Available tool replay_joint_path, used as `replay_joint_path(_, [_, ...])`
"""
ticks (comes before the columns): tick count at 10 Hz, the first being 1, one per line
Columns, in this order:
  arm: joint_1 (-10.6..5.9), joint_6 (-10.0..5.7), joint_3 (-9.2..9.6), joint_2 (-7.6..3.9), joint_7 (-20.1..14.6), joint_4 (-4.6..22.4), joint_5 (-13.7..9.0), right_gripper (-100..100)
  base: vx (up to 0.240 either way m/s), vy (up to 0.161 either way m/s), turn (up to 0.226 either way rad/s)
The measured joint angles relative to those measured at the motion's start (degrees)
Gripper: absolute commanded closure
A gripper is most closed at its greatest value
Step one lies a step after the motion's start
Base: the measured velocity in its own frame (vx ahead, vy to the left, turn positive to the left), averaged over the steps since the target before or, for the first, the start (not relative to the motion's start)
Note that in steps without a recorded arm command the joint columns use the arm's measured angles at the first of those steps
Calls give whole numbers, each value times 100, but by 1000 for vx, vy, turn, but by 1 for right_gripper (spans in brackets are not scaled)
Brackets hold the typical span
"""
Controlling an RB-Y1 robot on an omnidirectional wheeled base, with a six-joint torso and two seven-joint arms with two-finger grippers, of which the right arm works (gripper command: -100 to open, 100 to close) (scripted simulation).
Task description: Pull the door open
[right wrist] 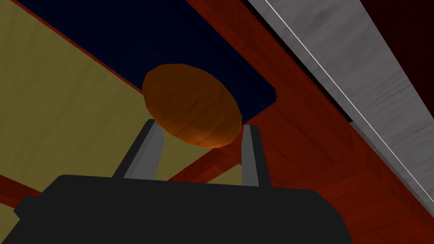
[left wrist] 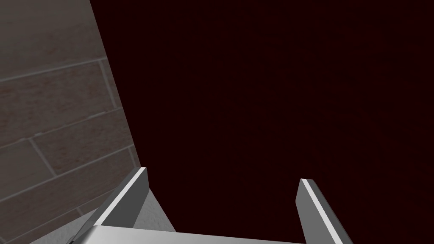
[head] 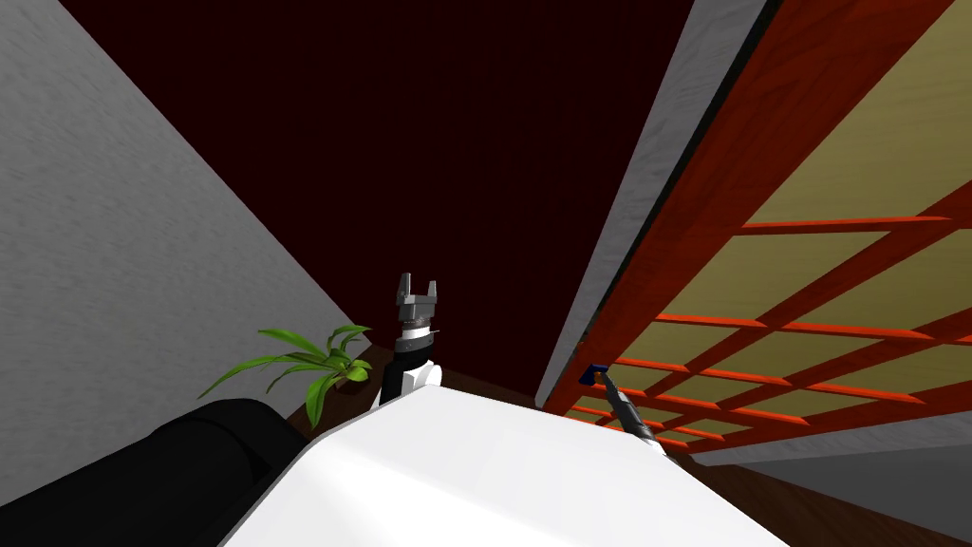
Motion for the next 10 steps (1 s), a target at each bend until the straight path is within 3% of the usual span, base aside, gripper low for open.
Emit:
replay_joint_path(7, [-31, 35, 175, -65, -832, 10, -174, 100, -23, -9, -3])
replay_joint_path(8, [49, 105, 221, -72, -993, -134, -201, 100, -33, -16, -10])
replay_joint_path(10, [-13, 81, 287, -93, -1266, -45, -276, 100, -28, -9, -4])
